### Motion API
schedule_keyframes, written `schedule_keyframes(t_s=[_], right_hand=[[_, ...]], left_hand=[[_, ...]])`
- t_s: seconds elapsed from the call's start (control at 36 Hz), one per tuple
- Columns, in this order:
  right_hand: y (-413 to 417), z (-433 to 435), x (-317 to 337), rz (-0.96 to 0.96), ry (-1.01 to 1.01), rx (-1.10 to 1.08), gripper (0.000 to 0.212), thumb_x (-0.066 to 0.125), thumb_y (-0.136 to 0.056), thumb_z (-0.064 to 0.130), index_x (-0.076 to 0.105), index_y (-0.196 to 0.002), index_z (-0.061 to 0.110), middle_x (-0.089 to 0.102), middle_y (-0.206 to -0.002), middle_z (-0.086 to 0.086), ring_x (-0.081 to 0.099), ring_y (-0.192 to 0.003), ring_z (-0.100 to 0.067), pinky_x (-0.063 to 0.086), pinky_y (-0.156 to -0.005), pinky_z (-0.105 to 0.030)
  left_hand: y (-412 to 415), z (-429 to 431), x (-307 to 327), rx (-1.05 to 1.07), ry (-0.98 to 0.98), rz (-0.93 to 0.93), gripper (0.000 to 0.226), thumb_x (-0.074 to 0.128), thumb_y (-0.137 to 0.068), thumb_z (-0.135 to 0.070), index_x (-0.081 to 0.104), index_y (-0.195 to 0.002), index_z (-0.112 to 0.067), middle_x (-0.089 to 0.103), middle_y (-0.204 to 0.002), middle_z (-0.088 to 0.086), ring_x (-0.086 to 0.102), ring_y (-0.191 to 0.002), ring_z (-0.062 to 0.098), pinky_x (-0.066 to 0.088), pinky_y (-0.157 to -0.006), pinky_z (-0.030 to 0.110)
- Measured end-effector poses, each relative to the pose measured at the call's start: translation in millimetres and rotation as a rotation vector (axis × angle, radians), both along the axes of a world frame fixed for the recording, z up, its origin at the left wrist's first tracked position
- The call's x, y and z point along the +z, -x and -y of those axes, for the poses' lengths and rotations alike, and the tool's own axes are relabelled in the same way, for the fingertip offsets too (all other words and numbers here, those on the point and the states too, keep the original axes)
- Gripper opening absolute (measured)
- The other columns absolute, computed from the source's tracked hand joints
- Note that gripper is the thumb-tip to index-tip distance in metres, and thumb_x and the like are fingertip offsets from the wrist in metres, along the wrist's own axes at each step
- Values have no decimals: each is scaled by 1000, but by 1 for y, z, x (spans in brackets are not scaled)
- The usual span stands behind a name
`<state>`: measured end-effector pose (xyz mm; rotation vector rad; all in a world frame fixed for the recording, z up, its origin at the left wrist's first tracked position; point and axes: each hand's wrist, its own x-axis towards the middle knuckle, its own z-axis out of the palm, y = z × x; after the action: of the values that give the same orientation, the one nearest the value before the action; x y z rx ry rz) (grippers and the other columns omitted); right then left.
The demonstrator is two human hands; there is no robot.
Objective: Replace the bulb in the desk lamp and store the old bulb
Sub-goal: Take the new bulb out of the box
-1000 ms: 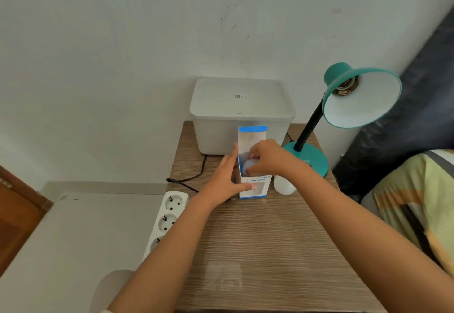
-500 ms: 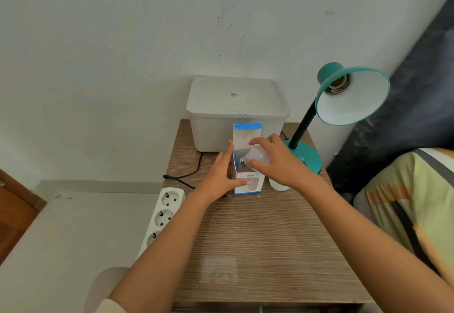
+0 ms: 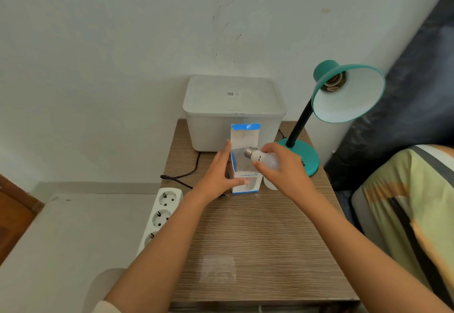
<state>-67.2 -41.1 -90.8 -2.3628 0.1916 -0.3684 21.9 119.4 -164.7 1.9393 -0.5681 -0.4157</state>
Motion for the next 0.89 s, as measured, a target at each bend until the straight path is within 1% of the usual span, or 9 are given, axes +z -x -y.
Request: schedule_keyframes(t_s=[0.11, 0.19, 0.22, 0.31, 0.36, 0.5, 0.58, 0.75, 0.89], right_hand=[[5, 6, -5, 80, -162, -151, 33, 66, -80, 35, 66, -108, 19, 65, -101, 0, 59, -92, -14, 52, -80, -30], [-1, 14, -4, 114, -278, -288, 27, 68, -79, 30, 67, -103, 17, 64, -92, 0, 57, -78, -7, 47, -67, -8], [-4, 16, -4, 113, -308, -318, 26, 67, -80, 29, 68, -102, 17, 63, -90, 1, 55, -76, -7, 47, -67, -9], [-19, 21, -4, 81, -353, -371, 26, 66, -80, 31, 67, -101, 17, 62, -94, -1, 55, -87, -15, 47, -74, -28], [-30, 23, -5, 50, -389, -391, 27, 65, -80, 32, 66, -102, 17, 61, -98, -2, 53, -89, -16, 44, -73, -30], [-49, 24, -5, -80, -575, -395, 23, 67, -78, 31, 66, -96, 17, 57, -102, -3, 54, -96, -23, 56, -80, -47], [-56, 22, -1, -148, -677, -376, 21, 68, -79, 29, 64, -95, 16, 56, -103, -5, 55, -96, -24, 57, -80, -45], [-59, 19, -1, -185, -651, -298, 24, 69, -78, 29, 64, -97, 16, 57, -104, -6, 55, -99, -25, 57, -74, -40], [-50, 19, -8, -84, -396, -233, 34, 72, -75, 31, 65, -105, 16, 60, -105, -4, 55, -96, -20, 52, -77, -33]], left_hand=[[0, -2, -1, 8, 9, -5, 111, 80, -64, -46, 2, -142, -53, 29, -142, -12, 36, -134, 11, 44, -103, 47], [0, -4, -1, 7, 17, -10, 110, 81, -67, -40, 1, -142, -53, 30, -142, -11, 36, -133, 11, 45, -102, 46], [1, -4, -1, 7, 19, -11, 110, 80, -69, -38, 0, -143, -52, 29, -142, -11, 36, -133, 11, 45, -102, 45], [1, -5, -2, 15, 28, -18, 109, 80, -71, -34, 0, -143, -52, 29, -141, -9, 35, -133, 11, 47, -101, 43], [2, -6, -2, 22, 35, -25, 108, 79, -72, -30, 0, -143, -51, 29, -141, -8, 35, -133, 11, 48, -100, 42], [4, -6, -1, 27, 50, -30, 107, 79, -74, -26, 2, -144, -50, 31, -141, -6, 37, -131, 10, 50, -96, 40], [4, -6, 1, 31, 44, -28, 106, 80, -72, -28, 4, -144, -50, 33, -139, -7, 40, -130, 9, 49, -98, 40], [7, -6, 1, 18, 67, -28, 104, 79, -73, -26, 8, -145, -48, 35, -139, -10, 42, -127, 3, 49, -99, 37], [9, -7, 1, 21, 74, -23, 99, 78, -75, -25, 13, -147, -37, 32, -144, -12, 39, -128, 1, 43, -102, 28]])
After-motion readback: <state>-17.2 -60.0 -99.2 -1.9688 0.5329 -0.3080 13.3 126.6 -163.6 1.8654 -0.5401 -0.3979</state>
